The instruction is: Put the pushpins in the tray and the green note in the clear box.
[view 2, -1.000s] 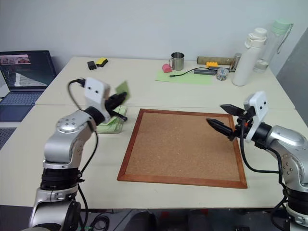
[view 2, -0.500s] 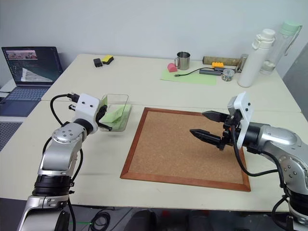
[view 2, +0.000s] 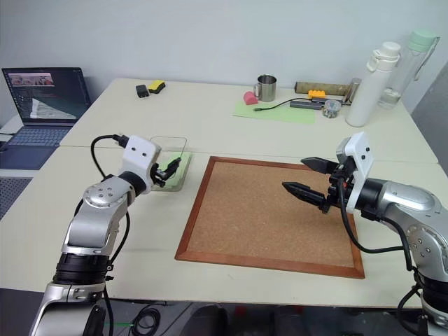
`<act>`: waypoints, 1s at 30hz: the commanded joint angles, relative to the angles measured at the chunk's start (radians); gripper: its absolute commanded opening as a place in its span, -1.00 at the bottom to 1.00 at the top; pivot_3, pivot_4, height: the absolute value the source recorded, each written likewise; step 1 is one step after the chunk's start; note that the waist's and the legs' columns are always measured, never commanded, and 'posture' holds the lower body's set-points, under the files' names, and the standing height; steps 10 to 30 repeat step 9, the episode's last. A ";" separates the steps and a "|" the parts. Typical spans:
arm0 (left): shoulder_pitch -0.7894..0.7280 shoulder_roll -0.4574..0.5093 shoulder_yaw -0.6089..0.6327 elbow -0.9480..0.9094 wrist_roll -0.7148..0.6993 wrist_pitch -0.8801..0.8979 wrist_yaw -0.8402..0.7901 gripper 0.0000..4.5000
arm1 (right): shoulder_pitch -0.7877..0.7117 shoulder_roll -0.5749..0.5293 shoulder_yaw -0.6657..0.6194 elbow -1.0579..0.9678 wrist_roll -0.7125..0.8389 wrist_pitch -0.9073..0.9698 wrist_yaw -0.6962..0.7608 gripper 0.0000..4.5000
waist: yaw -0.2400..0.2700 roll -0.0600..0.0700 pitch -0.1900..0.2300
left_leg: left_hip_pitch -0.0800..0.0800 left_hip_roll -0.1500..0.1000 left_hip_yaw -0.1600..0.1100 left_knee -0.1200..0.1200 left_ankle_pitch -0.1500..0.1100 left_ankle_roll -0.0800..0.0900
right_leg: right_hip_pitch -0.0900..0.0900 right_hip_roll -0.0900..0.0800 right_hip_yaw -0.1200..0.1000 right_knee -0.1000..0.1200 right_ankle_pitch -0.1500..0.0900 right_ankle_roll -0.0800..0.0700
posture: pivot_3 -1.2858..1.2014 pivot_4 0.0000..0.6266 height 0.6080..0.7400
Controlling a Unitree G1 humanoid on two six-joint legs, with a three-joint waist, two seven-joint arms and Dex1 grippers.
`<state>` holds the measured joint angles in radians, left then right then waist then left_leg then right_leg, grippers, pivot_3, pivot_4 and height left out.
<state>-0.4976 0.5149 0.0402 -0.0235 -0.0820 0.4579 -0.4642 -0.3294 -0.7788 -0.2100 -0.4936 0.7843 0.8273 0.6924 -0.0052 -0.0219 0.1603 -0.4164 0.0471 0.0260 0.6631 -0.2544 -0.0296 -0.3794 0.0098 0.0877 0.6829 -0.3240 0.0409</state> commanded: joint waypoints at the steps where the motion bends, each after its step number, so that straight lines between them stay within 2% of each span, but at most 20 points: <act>1: -0.025 0.014 -0.045 -0.148 -0.130 0.072 -0.171 0.36 | 0.020 -0.046 -0.030 -0.001 -0.050 -0.041 0.013 0.85 | 0.000 0.000 0.000 | 0.000 0.000 0.000 0.000 0.000 0.000 | 0.000 0.000 0.000 0.000 0.000 0.000 | 0.03 -0.52 1.00; 6: -0.006 0.079 -0.100 -0.230 -0.226 0.159 -0.345 0.36 | 0.129 -0.119 -0.008 -0.030 -0.095 -0.056 0.080 0.85 | 0.000 0.000 0.000 | 0.000 0.000 0.001 -0.001 0.000 0.000 | 0.000 0.001 0.001 -0.001 0.000 0.000 | 0.03 -0.52 1.00; 9: -0.003 0.116 -0.130 -0.222 -0.232 0.150 -0.408 0.36 | 0.171 -0.118 -0.018 -0.037 -0.111 -0.072 0.075 0.85 | -0.001 0.000 0.000 | 0.000 0.001 0.001 0.000 0.000 0.000 | 0.000 0.003 0.001 -0.001 0.000 0.000 | 0.03 -0.52 1.00; 30: -0.003 0.116 -0.130 -0.222 -0.232 0.150 -0.408 0.36 | 0.171 -0.118 -0.018 -0.037 -0.111 -0.072 0.075 0.85 | -0.001 0.000 0.000 | 0.000 0.001 0.001 0.000 0.000 0.000 | 0.000 0.003 0.001 -0.001 0.000 0.000 | 0.03 -0.52 1.00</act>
